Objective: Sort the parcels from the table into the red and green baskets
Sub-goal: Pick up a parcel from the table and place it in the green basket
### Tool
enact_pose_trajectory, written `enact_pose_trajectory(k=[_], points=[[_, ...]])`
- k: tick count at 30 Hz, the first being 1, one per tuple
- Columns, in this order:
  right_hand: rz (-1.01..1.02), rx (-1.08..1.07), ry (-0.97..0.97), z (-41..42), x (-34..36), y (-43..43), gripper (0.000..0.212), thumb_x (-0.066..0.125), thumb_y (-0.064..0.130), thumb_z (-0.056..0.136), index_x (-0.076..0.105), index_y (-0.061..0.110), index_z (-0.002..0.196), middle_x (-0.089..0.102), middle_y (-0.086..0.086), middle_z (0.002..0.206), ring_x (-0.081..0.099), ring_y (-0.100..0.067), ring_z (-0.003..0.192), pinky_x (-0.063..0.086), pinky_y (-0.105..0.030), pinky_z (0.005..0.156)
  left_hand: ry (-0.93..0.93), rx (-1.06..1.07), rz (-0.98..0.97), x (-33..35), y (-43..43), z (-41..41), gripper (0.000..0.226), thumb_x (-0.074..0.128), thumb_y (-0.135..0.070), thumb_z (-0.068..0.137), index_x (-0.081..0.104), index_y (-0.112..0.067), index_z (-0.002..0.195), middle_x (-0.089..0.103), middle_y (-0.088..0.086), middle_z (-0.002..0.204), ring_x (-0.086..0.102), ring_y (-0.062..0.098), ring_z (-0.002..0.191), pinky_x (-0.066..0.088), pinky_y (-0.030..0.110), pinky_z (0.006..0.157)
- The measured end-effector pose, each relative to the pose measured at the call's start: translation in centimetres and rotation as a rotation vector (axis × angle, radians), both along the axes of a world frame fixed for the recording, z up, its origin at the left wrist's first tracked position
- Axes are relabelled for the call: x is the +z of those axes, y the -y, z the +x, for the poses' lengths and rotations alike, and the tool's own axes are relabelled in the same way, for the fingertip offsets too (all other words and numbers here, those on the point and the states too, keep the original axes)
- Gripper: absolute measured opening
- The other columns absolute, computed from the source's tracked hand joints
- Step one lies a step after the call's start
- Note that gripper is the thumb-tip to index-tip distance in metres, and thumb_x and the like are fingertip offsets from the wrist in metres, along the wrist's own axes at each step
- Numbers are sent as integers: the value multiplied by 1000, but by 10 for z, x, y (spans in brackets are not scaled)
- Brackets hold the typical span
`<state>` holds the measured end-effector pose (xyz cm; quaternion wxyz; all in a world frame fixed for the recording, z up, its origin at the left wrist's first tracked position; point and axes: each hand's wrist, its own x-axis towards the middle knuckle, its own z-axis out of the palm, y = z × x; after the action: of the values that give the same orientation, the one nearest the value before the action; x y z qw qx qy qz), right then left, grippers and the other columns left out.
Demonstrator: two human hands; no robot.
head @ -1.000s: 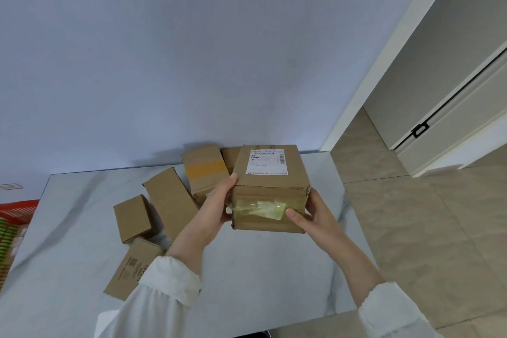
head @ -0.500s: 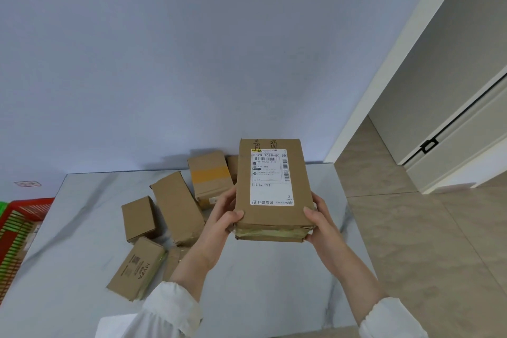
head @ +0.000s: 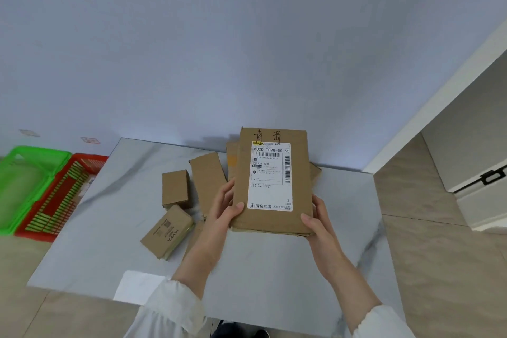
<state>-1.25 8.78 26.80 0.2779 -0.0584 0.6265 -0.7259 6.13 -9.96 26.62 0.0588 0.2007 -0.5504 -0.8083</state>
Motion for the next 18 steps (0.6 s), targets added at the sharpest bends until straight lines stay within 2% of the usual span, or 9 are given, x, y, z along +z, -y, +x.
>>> enact_pose_trajectory(k=[2, 5, 7, 11, 18], points=[[-7, 62, -4, 6, -2, 19, 68, 63, 42, 58, 46, 31, 123, 62, 13, 120, 55, -10, 113, 44, -30, 90, -8, 88, 15, -1, 12, 18, 52, 65, -34, 64, 53, -45, 114, 62, -7, 123, 58, 11, 110, 44, 24, 87], [-11, 146, -10, 21, 0, 50, 67, 64, 42, 55, 46, 35, 120, 63, 20, 116, 55, -8, 112, 44, -33, 95, -2, 189, 2, 2, 32, 50, 63, 64, -41, 58, 49, -39, 120, 60, -4, 125, 58, 13, 109, 46, 25, 86], [-10, 199, -16, 35, 3, 72, 68, 64, 43, 55, 45, 37, 120, 62, 18, 118, 54, -9, 114, 44, -34, 97, -4, 242, -20, 5, 48, 74, 65, 63, -44, 56, 48, -40, 120, 60, -8, 124, 59, 8, 105, 47, 19, 79], [-17, 300, -9, 71, 11, 123, 67, 66, 47, 57, 43, 40, 120, 59, 16, 122, 54, -6, 115, 43, -25, 90, -14, 341, -64, 10, 87, 123, 60, 62, -44, 58, 51, -45, 117, 61, -8, 122, 59, 8, 104, 44, 22, 80], [-26, 430, -13, 157, 16, 237, 64, 67, 45, 56, 47, 40, 117, 60, 13, 120, 57, -5, 110, 44, -24, 88, -46, 501, -84, 15, 174, 234, 63, 60, -43, 60, 48, -44, 122, 58, -8, 127, 56, 9, 107, 41, 21, 78]])
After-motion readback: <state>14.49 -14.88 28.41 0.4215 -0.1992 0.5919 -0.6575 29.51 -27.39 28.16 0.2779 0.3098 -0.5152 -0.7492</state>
